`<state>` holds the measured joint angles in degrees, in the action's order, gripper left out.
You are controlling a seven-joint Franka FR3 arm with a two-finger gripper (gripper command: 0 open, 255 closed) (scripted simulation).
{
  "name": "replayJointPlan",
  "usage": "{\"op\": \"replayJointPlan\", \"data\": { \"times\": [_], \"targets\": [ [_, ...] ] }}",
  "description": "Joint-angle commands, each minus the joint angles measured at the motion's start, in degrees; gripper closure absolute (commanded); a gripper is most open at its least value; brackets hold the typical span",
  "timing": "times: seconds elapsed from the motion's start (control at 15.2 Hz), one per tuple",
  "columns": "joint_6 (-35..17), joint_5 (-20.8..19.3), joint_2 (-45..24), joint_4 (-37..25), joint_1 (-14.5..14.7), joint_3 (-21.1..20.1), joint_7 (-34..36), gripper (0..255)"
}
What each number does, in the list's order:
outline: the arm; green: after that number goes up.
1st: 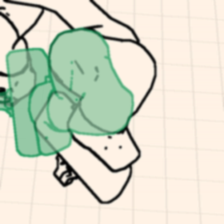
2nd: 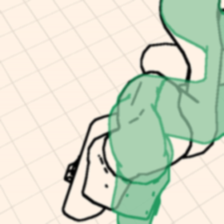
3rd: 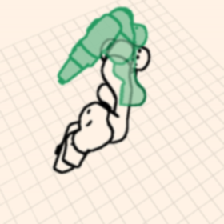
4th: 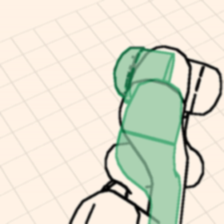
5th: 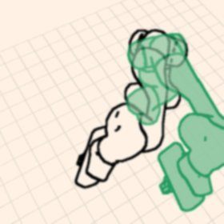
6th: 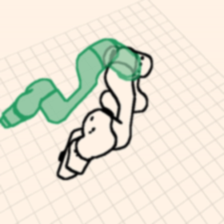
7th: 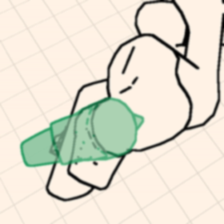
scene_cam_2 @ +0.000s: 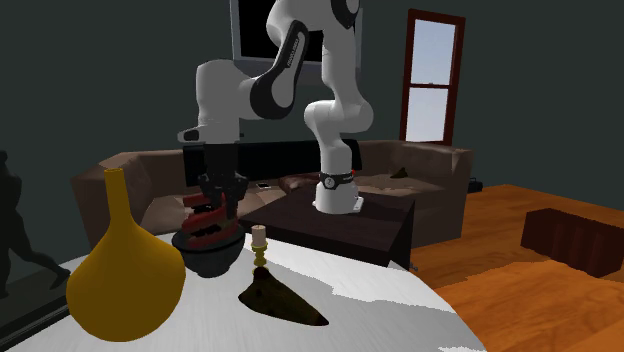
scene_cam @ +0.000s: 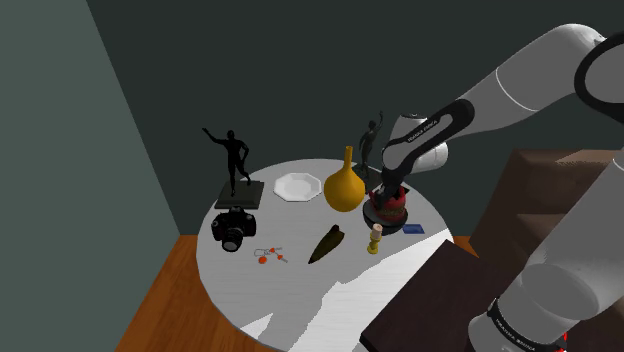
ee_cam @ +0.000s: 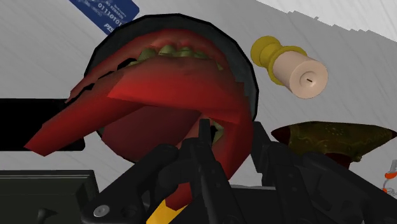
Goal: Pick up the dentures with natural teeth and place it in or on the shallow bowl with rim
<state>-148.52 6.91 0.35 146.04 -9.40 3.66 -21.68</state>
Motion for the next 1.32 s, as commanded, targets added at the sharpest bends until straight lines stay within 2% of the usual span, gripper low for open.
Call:
{"op": "replayJointPlan", "data": {
  "times": [0.0,0.07,0.13,0.46,0.73,1.25],
  "targets": [
    [0.0,0.0,0.0,0.0,0.0,0.0,0.0,255],
    [0.0,0.0,0.0,0.0,0.0,0.0,0.0,255],
    [0.0,0.0,0.0,0.0,0.0,0.0,0.0,0],
    [0.0,0.0,0.0,0.0,0.0,0.0,0.0,0],
    [8.0,-1.9,6.8,-1.3,-0.5,0.3,1.3,0],
    [8.0,-1.9,6.8,-1.3,-0.5,0.3,1.3,0]
  ]
}}
